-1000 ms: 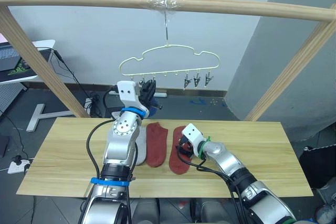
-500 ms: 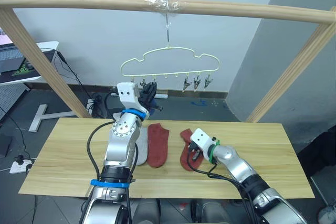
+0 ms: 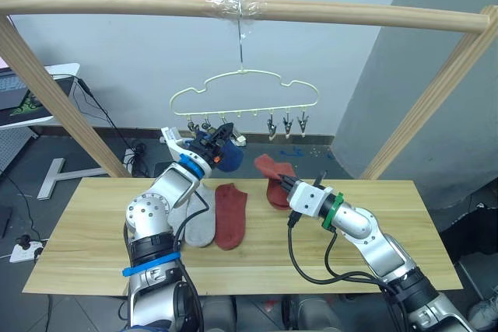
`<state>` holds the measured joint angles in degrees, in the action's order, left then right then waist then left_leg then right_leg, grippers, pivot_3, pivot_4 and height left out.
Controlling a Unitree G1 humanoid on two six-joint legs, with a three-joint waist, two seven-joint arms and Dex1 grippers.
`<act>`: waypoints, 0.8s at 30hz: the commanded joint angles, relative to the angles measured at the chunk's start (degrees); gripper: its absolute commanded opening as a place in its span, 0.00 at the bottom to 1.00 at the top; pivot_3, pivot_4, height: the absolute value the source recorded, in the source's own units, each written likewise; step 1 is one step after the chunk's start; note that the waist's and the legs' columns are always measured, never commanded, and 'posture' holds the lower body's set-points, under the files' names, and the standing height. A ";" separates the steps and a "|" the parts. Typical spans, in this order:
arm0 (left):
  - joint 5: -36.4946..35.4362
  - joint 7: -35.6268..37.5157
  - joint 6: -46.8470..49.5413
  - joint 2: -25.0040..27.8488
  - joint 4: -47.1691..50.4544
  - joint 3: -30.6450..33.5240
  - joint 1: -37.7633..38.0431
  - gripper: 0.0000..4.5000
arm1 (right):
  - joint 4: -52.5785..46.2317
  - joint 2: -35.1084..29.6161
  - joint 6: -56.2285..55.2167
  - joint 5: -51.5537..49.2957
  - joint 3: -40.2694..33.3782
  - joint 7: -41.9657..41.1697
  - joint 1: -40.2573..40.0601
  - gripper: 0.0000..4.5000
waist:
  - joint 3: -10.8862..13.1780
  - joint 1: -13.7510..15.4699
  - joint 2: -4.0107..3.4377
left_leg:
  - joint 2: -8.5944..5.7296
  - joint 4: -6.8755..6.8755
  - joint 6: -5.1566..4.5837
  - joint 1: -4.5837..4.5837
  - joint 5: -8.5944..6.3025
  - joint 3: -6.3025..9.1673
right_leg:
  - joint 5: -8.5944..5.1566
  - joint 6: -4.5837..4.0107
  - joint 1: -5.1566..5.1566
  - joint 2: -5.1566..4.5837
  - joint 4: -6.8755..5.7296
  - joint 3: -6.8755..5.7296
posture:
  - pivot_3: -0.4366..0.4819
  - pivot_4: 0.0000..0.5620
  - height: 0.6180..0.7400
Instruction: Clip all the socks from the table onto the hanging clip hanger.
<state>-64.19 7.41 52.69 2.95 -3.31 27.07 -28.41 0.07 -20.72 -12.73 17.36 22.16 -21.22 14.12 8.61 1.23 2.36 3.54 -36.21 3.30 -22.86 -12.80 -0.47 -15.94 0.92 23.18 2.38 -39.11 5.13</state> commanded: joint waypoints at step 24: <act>-4.86 0.11 0.56 1.02 3.38 -2.85 1.97 0.02 | 2.20 5.45 -2.71 3.45 0.23 2.68 5.41 0.01 | -0.02 0.16 0.02 | 0.01 0.01 0.08 -0.03 0.04 0.02 | 0.01 -0.05 0.01 -0.02 0.03 0.04 | 0.65 0.22 1.00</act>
<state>-68.18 6.88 53.58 3.71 -2.11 25.03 -26.53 2.75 -15.47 -14.38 20.56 22.63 -19.11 18.53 8.59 1.40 2.38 3.55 -36.20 3.38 -22.89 -12.75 -0.46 -15.92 0.88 23.18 2.36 -39.07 5.17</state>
